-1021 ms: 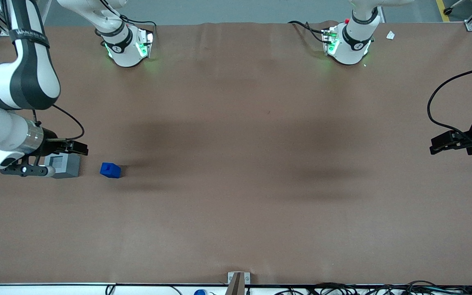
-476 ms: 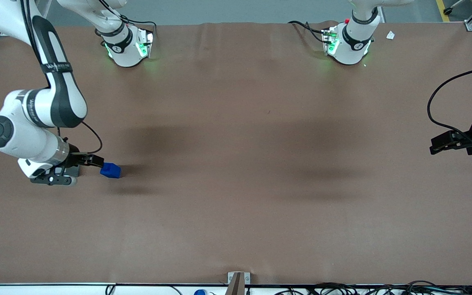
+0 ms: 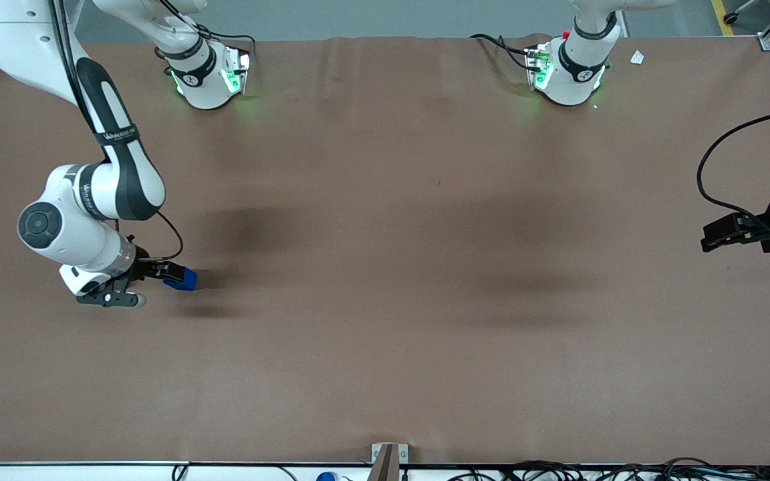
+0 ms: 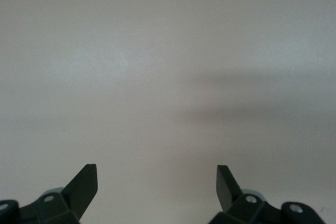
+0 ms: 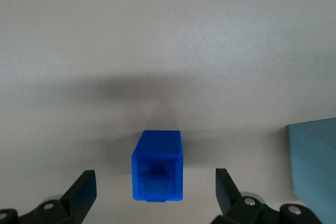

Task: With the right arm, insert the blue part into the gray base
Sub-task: 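Lower the right gripper onto the blue block and close on it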

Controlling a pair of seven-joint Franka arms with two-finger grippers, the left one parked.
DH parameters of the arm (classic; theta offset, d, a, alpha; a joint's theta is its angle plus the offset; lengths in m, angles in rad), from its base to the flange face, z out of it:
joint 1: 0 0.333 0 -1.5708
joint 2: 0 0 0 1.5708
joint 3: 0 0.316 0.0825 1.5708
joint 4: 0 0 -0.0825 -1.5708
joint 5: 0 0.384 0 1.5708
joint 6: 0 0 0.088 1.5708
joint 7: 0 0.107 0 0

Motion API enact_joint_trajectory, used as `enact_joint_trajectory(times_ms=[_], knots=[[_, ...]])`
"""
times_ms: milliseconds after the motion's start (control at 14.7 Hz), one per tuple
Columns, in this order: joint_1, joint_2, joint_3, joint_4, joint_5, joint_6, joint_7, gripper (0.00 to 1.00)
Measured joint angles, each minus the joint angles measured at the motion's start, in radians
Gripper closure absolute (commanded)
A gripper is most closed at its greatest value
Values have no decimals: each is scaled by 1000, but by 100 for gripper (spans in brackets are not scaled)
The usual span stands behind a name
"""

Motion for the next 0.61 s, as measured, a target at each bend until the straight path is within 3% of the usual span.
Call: enact_joint_trajectory(times_ms=[272,613], knots=[[0,19,0,-25,0,55,4,1],[0,33,-1,-35,2,83,6,11]])
